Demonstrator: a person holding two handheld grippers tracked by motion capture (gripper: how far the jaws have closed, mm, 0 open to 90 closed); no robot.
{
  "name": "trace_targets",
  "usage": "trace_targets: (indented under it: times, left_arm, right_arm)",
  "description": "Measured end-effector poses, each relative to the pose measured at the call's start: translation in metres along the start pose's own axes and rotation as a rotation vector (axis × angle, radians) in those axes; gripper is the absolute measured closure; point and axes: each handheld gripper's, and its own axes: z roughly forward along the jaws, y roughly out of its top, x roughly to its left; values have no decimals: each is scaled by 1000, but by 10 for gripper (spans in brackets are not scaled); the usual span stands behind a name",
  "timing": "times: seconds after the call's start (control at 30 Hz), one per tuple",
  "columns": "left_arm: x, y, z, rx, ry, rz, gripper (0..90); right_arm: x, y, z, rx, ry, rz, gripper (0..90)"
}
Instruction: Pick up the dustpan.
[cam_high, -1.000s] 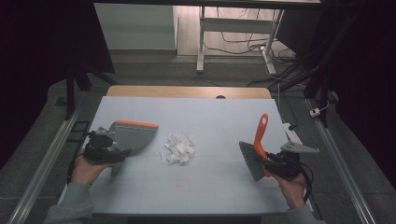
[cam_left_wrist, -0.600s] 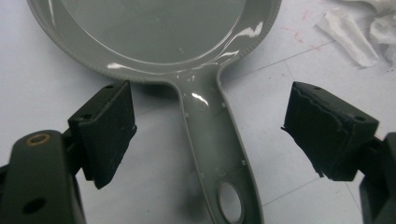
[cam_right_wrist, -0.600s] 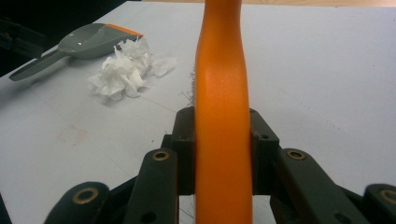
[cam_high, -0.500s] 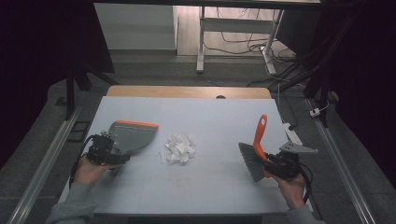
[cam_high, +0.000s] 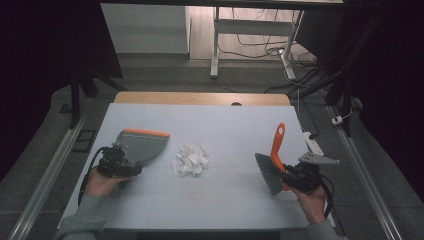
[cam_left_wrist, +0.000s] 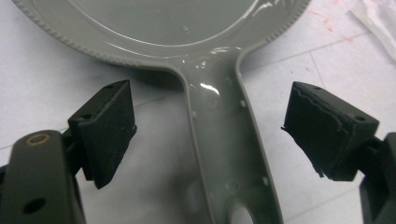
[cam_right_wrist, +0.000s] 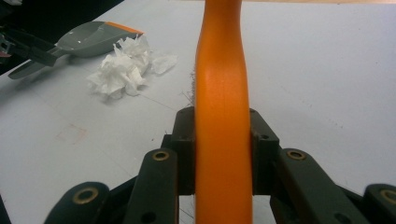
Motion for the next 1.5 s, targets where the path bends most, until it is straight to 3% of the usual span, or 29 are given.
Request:
trace_targets:
  times: [0.2,0.6,0.97,1.27,1.5]
  left_arm:
    - [3,-1,4,-15,-30,-32,219]
    - [11,-2,11,-37,-81,-72,388]
    - [10,-2,12,-61,-83,-53,584]
    - [13,-3,9,-83,-84,-68,611]
    - [13,-4,6,-93,-79,-54,614]
  right_arm:
    - [0,0,1,6,-5,-6,701]
    - [0,-1,1,8,-8,-7,701]
    - [0,-1,2,11,-9,-7,701]
    - [0,-1,2,12,-12,-9,701]
    - [1,0,1,8,-13,-12,701]
